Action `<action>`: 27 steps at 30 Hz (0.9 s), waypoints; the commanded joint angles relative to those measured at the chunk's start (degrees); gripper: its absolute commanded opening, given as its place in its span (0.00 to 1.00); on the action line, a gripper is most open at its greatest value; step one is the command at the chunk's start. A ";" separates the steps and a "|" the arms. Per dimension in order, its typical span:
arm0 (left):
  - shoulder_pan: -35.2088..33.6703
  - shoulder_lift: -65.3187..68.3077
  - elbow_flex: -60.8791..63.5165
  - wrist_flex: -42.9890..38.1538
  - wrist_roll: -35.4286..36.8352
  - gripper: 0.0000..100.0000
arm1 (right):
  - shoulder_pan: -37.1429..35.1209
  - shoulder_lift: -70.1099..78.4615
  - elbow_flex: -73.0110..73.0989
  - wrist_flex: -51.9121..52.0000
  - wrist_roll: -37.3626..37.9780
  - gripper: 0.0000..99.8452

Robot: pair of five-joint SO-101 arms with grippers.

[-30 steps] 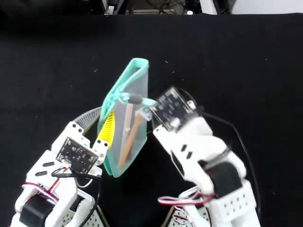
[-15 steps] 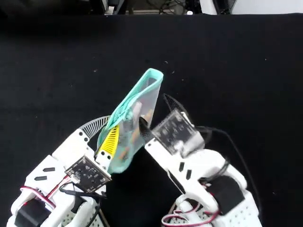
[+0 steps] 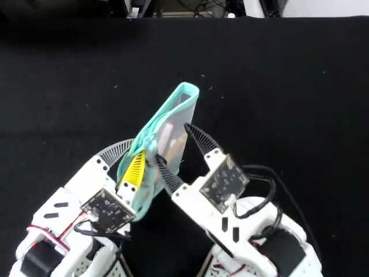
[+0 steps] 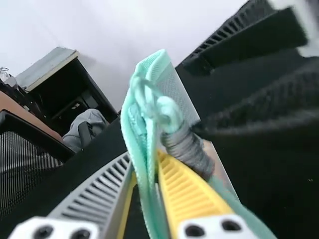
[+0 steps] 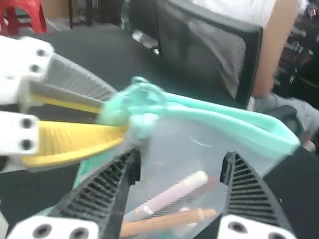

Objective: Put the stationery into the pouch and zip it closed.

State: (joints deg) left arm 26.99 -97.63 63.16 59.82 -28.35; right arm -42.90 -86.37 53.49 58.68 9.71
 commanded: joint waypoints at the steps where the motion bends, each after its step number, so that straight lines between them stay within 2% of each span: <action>1: 0.48 0.97 6.29 -3.69 2.02 0.03 | -1.14 -1.45 0.57 0.18 -0.35 0.27; 5: 0.22 0.97 8.57 -7.30 2.99 0.03 | -1.14 -2.95 0.84 0.44 -0.35 0.27; 10: 0.66 0.97 8.92 -7.56 3.78 0.03 | -1.05 -3.65 1.45 0.35 -0.26 0.27; 16: 0.75 0.97 9.10 -7.56 3.78 0.03 | -0.97 -3.56 7.25 -8.26 -0.18 0.27; 20: 1.27 0.97 9.10 -7.30 3.78 0.03 | 3.16 -3.56 6.99 -9.32 -0.18 0.27; 23: 4.18 0.97 9.19 -6.86 3.78 0.03 | 6.59 -3.56 7.34 -10.55 -0.35 0.27; 27: 6.37 0.97 9.19 -6.33 5.36 0.03 | 6.86 -3.56 7.43 -10.73 -0.53 0.27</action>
State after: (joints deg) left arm 31.30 -97.71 68.09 52.18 -24.13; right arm -37.10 -90.24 61.05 49.45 9.63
